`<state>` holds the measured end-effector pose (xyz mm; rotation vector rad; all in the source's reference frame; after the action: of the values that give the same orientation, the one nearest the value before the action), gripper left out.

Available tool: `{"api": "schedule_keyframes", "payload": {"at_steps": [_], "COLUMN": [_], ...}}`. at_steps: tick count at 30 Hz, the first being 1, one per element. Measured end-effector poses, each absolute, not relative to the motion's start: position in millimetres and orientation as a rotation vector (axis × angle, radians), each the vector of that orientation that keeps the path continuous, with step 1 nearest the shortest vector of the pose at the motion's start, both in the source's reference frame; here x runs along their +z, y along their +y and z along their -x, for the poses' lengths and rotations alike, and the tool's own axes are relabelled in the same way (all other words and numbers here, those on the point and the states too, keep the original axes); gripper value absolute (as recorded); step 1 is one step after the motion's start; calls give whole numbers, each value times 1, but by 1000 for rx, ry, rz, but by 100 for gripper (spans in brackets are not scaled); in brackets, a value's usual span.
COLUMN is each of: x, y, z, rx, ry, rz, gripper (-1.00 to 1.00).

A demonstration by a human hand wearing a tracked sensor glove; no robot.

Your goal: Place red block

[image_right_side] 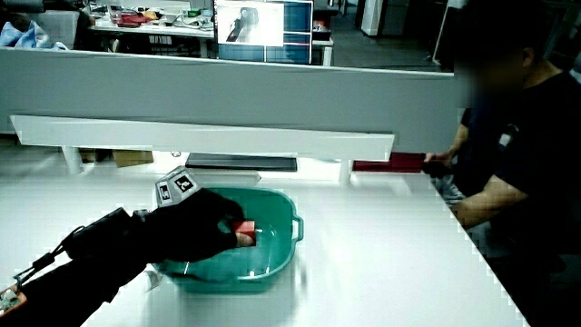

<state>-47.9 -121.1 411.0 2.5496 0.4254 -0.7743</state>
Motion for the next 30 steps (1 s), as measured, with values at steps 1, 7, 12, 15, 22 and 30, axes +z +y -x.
{"api": "schedule_keyframes", "payload": {"at_steps": [1,7,12,15,22,30], "x": [412,426,437,444,453,462], "y": [-121,-126,-128,-129,-127,-130], "z": [48,47,47,45,45,44], "rx": [-766,-726,-685,-652,-626,-579], "ry": [408,358,315,294,287,252], "rz": [-2546,-2535,-2515,-2500,-2489,-2444], "gripper": [0,0,0,0,0,0]}}
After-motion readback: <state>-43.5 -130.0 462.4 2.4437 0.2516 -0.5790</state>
